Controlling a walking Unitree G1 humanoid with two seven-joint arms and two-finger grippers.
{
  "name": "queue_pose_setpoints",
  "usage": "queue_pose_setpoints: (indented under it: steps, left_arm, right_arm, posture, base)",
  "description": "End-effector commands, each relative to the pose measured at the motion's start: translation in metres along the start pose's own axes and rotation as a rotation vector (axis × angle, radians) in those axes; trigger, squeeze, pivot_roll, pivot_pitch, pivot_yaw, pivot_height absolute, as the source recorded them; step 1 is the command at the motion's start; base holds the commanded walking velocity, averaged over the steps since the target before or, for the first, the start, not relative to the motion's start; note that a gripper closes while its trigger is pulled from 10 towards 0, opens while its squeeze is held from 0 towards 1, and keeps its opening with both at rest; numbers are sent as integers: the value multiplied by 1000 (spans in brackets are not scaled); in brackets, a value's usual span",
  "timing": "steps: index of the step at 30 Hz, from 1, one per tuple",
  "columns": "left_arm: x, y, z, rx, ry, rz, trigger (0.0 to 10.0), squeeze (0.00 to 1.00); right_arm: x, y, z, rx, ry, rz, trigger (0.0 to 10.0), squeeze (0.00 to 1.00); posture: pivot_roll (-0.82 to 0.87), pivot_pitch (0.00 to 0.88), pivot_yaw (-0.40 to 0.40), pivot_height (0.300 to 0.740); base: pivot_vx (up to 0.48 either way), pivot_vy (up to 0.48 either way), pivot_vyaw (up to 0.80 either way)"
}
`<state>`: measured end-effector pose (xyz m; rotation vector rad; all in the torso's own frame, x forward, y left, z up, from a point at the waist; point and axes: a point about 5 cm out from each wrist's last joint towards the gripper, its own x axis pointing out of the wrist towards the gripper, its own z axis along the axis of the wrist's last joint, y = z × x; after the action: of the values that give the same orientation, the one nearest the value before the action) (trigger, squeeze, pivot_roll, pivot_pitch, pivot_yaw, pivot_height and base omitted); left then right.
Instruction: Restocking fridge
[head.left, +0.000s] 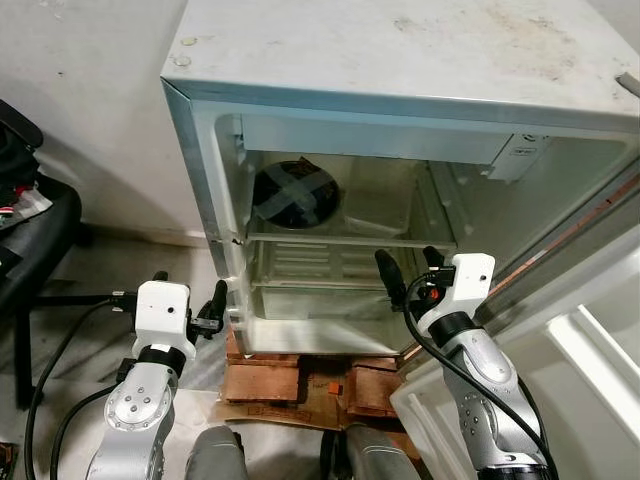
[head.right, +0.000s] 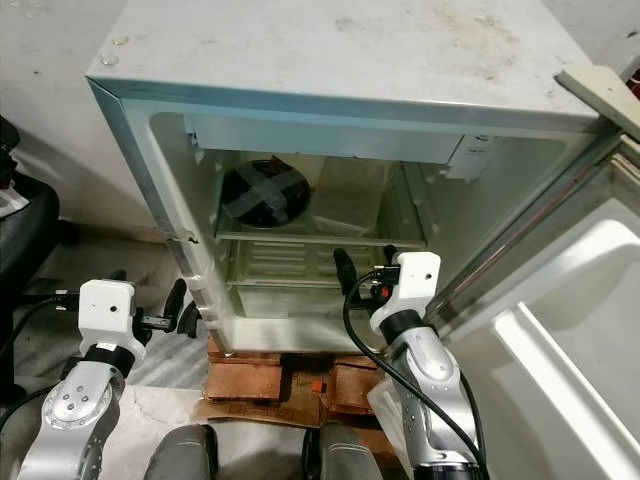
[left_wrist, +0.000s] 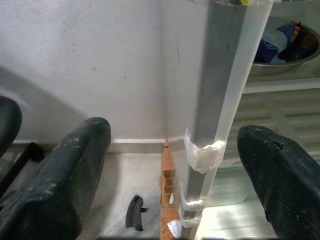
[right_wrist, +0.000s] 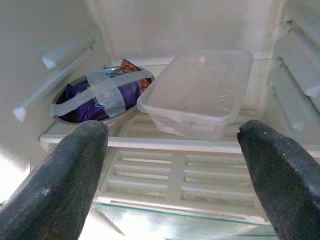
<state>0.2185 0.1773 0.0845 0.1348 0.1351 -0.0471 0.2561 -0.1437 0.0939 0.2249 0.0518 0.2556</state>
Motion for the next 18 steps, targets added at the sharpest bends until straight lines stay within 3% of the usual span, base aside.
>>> queue_pose_setpoints:
  steps: [1, 18]
  left_arm:
    - [0, -2, -4, -8, 12, -6, 10000, 0]
    - [4, 1, -4, 5, 12, -11, 10000, 0]
  right_arm:
    - [-3, -2, 3, -17, 1, -7, 10000, 0]
    - [-1, -3, 0, -10, 4, -30, 10000, 0]
  posture:
    - [76, 90, -75, 740]
    - [79, 75, -60, 740]
  base:
    - [-259, 0, 0]
    - [-301, 0, 0]
